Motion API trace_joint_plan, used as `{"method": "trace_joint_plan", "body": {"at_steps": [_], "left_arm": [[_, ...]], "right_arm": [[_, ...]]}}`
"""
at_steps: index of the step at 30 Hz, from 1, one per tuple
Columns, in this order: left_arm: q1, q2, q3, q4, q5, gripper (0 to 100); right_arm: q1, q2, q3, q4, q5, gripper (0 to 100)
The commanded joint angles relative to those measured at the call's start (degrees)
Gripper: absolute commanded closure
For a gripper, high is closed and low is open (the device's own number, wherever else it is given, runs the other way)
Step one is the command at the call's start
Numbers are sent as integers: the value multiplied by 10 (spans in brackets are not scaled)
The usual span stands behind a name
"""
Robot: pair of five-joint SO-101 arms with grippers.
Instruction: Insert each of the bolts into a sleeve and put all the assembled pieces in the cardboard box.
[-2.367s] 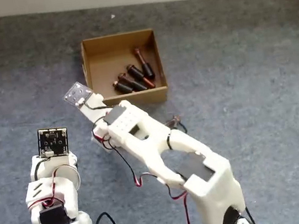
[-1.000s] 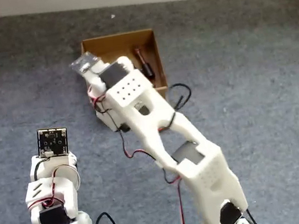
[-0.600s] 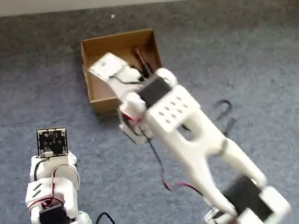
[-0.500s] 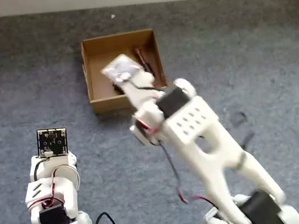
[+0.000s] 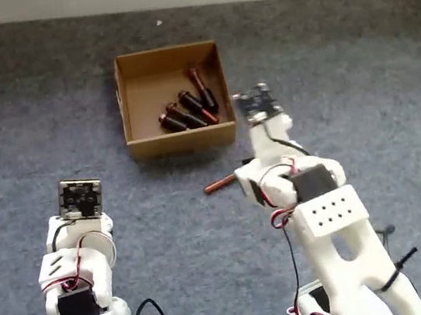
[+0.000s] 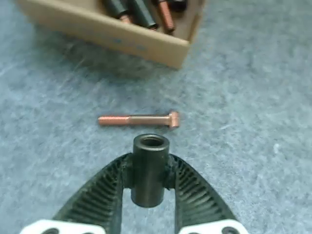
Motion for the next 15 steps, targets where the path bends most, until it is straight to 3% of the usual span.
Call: {"method": "trace_joint_plan", "body": {"at_steps": [1,10,15], "left_arm": [[54,-2,-52,18,-40,992],[192,10,-222,100,-44,990],[275,149,-319,127,-41,919]], "right_arm": [[39,-53,25,-53,-40,992],[85,-214,138,-131,-47,992],[87,-284,186,-153,-47,992]]}}
